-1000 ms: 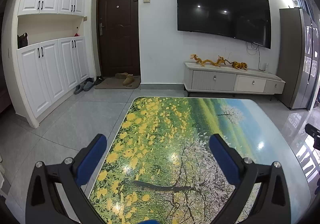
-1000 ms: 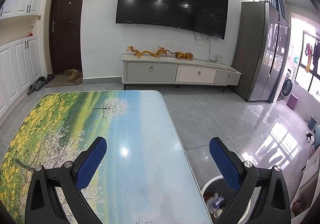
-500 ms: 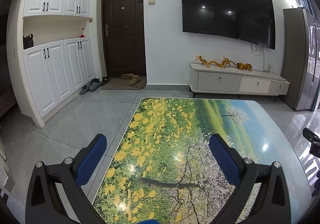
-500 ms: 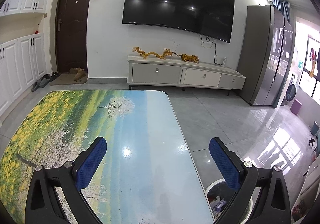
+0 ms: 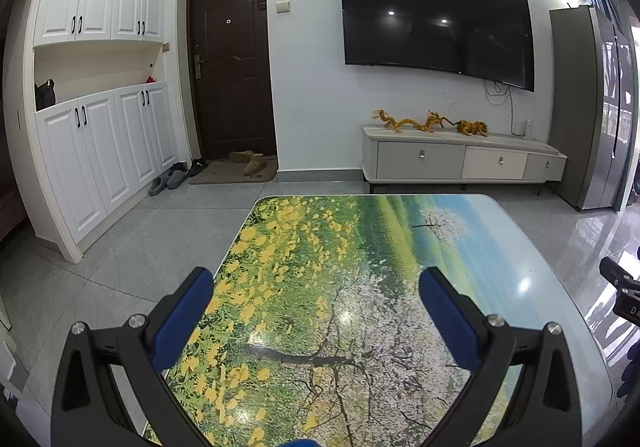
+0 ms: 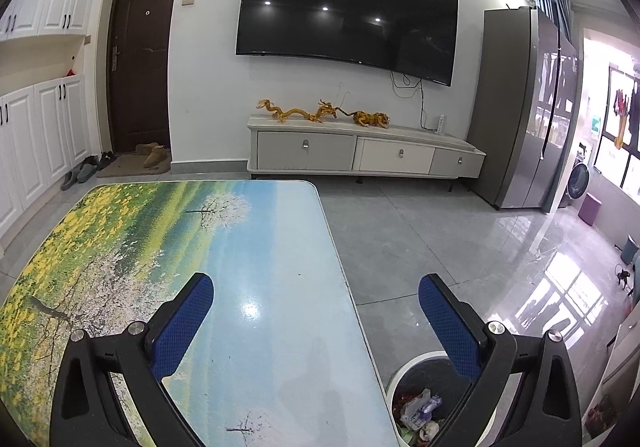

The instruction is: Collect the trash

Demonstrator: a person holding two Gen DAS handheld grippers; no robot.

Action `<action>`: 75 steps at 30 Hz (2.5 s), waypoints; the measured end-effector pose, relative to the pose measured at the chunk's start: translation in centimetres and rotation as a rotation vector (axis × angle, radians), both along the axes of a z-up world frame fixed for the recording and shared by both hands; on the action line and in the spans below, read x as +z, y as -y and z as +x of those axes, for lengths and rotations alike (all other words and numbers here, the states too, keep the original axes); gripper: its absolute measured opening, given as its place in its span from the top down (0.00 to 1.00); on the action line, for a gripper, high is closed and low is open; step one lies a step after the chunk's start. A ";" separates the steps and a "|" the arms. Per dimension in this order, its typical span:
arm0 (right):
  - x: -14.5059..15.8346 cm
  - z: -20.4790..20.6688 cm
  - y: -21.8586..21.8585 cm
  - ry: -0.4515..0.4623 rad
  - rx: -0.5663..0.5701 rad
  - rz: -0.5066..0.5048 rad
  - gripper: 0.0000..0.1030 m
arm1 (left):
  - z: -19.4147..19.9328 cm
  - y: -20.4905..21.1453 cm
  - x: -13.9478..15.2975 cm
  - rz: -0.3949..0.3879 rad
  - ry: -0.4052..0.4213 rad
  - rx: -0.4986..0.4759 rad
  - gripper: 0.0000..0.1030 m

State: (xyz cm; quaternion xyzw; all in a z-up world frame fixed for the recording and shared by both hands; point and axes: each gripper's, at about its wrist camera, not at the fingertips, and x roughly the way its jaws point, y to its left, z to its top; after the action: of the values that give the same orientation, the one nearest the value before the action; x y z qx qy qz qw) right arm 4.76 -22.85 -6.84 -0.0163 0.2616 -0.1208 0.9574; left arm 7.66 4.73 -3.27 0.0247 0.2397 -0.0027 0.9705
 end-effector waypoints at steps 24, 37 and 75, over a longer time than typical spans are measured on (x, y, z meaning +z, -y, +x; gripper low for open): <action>3.1 -6.5 0.3 0.124 0.052 0.054 0.00 | -7.9 2.7 3.7 0.064 0.099 -0.018 0.00; 4.9 -10.8 -0.1 0.199 0.092 0.065 0.00 | -13.1 2.6 5.2 0.070 0.160 -0.007 0.00; 3.3 -4.0 0.0 0.102 0.091 0.028 0.00 | -5.3 1.8 3.3 0.052 0.073 0.001 0.00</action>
State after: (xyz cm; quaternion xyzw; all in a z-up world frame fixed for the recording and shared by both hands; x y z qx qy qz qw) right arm 0.75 -22.85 -3.56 -0.0084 0.2130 -0.0741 0.9742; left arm 2.32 2.98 0.05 0.0498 0.2042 0.0049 0.9777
